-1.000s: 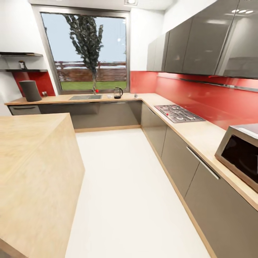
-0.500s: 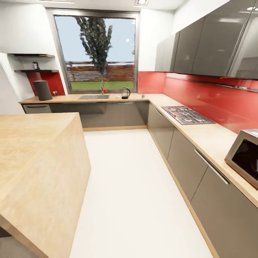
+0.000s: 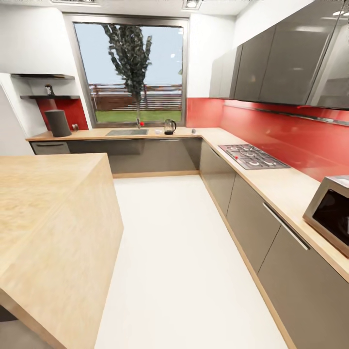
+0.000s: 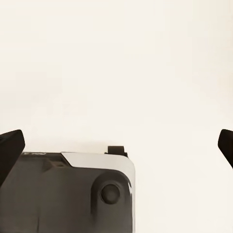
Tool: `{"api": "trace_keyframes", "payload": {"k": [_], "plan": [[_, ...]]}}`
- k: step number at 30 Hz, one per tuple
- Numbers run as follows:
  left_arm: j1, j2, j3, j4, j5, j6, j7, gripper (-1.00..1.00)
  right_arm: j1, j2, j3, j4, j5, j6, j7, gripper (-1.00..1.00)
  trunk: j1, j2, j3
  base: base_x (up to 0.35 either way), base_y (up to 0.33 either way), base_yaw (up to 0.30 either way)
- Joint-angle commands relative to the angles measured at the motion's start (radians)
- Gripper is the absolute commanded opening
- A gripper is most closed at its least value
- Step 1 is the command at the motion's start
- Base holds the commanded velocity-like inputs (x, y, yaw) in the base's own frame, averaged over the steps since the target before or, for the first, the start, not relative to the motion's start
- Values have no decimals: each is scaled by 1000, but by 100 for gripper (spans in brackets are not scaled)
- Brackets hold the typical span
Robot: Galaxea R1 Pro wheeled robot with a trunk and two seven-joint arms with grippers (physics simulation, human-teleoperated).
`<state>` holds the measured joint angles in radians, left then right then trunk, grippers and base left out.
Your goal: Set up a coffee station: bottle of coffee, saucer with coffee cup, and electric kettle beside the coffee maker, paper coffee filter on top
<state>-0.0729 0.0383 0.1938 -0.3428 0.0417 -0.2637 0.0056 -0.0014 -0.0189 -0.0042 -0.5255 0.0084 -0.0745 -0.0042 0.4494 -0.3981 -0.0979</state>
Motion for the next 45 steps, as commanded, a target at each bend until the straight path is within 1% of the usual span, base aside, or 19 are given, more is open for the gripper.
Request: {"api": "trace_keyframes", "payload": {"k": [1, 7, 16, 20, 25, 40, 45], "plan": [[-1, 0, -1, 1, 4, -3, 1, 100, 0, 0, 0, -1, 1, -2, 0, 100, 1, -2, -1, 0, 0, 0], [-1, 0, -1, 1, 4, -3, 1, 100, 0, 0, 0, -1, 1, -2, 0, 100, 1, -2, 5, 0, 0, 0], [-1, 0, -1, 1, 4, -3, 1, 100, 0, -3, 0, 0, 2, -1, 0, 100, 1, -2, 6, 0, 0, 0], [-1, -1, -1, 1, 5, -3, 1, 100, 0, -22, 0, 1, 2, -1, 0, 100, 1, -2, 6, 0, 0, 0], [-1, -1, -1, 1, 6, -3, 1, 100, 0, -31, 0, 1, 2, -1, 0, 100, 1, -2, 6, 0, 0, 0], [0, -2, -3, 1, -1, -3, 0, 100, 0, -33, 0, 1, 2, -1, 0, 100, 1, -2, 6, 0, 0, 0], [0, 4, -5, 4, -8, -4, -2, 100, 0, -33, 0, 1, 2, -1, 0, 100, 1, -2, 6, 93, 0, 0]]}}
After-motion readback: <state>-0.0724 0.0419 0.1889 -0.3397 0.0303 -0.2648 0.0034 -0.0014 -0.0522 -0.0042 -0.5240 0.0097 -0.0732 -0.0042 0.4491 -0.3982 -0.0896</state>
